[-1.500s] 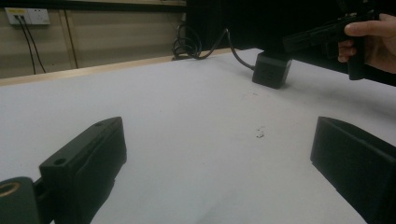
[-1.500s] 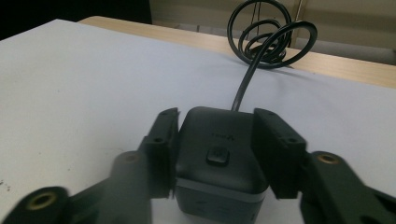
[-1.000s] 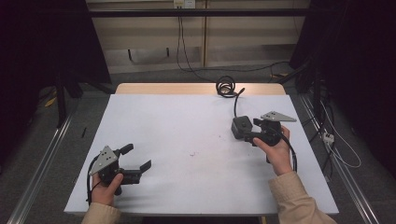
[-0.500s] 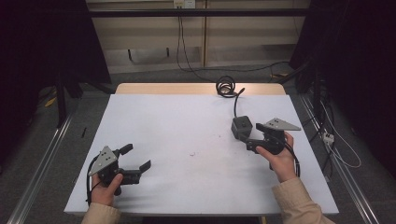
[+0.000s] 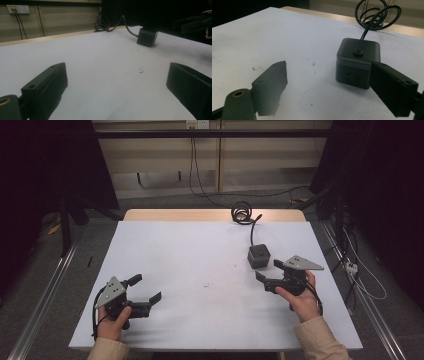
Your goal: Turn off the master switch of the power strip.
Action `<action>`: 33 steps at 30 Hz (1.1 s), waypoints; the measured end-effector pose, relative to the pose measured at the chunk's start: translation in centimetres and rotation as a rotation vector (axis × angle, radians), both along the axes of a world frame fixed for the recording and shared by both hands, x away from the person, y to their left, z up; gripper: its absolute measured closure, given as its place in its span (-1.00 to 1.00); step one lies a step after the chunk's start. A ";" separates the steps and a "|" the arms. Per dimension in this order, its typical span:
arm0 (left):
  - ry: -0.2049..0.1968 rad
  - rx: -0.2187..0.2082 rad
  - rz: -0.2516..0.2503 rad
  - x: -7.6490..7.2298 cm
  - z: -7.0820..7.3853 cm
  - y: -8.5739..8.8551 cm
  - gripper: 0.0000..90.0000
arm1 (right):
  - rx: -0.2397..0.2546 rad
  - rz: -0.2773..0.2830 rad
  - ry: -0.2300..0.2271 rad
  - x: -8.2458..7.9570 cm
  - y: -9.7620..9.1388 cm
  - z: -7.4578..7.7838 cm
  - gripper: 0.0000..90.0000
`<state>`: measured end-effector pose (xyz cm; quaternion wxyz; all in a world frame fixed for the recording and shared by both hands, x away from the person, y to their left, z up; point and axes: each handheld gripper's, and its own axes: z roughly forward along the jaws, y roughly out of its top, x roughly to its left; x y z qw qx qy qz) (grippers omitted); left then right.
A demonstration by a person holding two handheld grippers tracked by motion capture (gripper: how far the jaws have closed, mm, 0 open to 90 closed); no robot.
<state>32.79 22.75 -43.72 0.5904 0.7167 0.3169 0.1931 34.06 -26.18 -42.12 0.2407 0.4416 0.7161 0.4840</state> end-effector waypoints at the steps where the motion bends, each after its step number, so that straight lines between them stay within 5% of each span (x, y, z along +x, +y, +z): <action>1: 0.000 0.000 0.001 0.0 0.0 0.0 -0.92 | 0.001 0.000 -0.001 -0.1 0.1 0.0 -0.65; 33: 0.002 -0.001 -0.001 0.0 0.0 0.1 -0.93 | -0.022 0.046 0.002 -3.3 -0.1 -1.3 -0.65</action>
